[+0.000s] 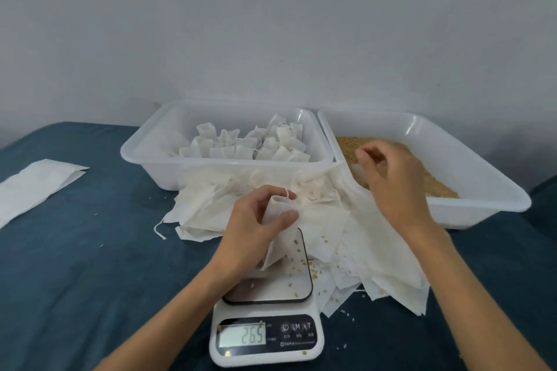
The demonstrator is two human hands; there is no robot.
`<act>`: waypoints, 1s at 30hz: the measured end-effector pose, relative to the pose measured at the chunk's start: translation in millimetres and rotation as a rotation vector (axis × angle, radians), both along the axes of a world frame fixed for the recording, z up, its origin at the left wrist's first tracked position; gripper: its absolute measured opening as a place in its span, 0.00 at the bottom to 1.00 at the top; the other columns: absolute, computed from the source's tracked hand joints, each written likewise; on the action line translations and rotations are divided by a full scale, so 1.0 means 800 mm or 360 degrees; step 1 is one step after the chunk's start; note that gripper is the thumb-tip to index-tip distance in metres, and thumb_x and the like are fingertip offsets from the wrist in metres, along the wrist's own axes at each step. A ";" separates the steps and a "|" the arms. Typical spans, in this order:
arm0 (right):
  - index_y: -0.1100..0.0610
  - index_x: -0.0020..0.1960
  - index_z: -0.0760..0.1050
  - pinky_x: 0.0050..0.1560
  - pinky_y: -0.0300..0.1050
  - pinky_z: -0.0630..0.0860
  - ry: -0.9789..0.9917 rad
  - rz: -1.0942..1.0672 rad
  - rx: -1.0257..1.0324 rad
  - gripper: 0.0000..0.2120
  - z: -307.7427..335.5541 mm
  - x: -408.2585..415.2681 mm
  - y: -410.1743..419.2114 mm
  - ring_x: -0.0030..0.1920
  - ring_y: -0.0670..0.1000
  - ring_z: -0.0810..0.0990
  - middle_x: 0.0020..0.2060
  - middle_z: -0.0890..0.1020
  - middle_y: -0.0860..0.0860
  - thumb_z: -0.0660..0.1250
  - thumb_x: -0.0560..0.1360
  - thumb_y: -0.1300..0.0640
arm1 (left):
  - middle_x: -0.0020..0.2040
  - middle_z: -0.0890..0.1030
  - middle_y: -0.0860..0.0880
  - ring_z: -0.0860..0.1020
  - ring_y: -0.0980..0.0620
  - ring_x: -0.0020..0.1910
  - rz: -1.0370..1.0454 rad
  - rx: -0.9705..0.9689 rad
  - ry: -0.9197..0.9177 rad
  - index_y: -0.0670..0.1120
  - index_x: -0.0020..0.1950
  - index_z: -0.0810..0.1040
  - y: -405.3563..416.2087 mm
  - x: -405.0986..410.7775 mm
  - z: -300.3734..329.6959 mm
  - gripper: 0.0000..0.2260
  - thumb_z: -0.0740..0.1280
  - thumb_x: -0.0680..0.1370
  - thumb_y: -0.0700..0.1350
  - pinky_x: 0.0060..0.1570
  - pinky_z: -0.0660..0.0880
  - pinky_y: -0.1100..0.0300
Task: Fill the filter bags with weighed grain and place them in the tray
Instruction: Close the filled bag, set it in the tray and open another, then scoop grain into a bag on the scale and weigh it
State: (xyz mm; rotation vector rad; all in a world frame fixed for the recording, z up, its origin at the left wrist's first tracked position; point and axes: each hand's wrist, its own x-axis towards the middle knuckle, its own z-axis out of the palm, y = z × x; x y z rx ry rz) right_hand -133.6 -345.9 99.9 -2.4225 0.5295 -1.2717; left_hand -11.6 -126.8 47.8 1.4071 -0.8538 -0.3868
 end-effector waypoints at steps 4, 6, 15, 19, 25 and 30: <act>0.54 0.49 0.80 0.51 0.36 0.73 -0.0151 0.0168 -0.0037 0.05 -0.026 0.027 0.044 0.42 0.42 0.79 0.39 0.81 0.43 0.67 0.82 0.56 | 0.51 0.87 0.54 0.85 0.55 0.48 0.0192 -0.0062 -0.0083 0.54 0.49 0.86 0.005 0.017 0.010 0.07 0.77 0.76 0.42 0.46 0.79 0.64; 0.55 0.50 0.81 0.54 0.49 0.76 -0.0157 0.0194 -0.0030 0.06 -0.033 0.028 0.043 0.43 0.45 0.80 0.40 0.82 0.44 0.66 0.82 0.56 | 0.50 0.87 0.54 0.84 0.51 0.47 0.0289 -0.0075 -0.0116 0.53 0.48 0.87 0.005 0.035 0.029 0.06 0.78 0.76 0.42 0.46 0.80 0.60; 0.53 0.53 0.80 0.52 0.58 0.77 -0.0240 0.0263 0.0230 0.10 -0.037 0.021 0.037 0.47 0.49 0.81 0.43 0.82 0.44 0.61 0.83 0.50 | 0.50 0.87 0.47 0.84 0.47 0.48 0.0538 0.0124 -0.0501 0.40 0.47 0.85 -0.105 0.155 0.120 0.01 0.74 0.78 0.36 0.50 0.80 0.55; 0.52 0.53 0.80 0.51 0.56 0.77 -0.0269 0.0258 0.0286 0.11 -0.037 0.019 0.037 0.47 0.48 0.81 0.42 0.82 0.43 0.61 0.83 0.50 | 0.46 0.86 0.42 0.82 0.48 0.43 0.0593 0.0668 -0.0861 0.37 0.50 0.86 -0.147 0.183 0.095 0.04 0.71 0.79 0.34 0.46 0.75 0.59; 0.53 0.52 0.81 0.47 0.46 0.77 -0.0357 0.0277 0.0407 0.12 -0.032 0.018 0.037 0.46 0.44 0.81 0.40 0.82 0.41 0.60 0.85 0.49 | 0.49 0.86 0.36 0.82 0.37 0.52 0.0645 0.1004 -0.1043 0.35 0.52 0.86 -0.151 0.199 0.079 0.09 0.66 0.78 0.31 0.52 0.77 0.53; 0.52 0.53 0.81 0.40 0.41 0.77 -0.0467 0.0329 0.0663 0.11 -0.024 0.014 0.038 0.46 0.44 0.82 0.40 0.83 0.43 0.60 0.84 0.50 | 0.61 0.83 0.39 0.80 0.39 0.60 0.0488 0.1275 -0.1034 0.38 0.65 0.81 -0.147 0.193 0.089 0.15 0.73 0.79 0.40 0.62 0.77 0.49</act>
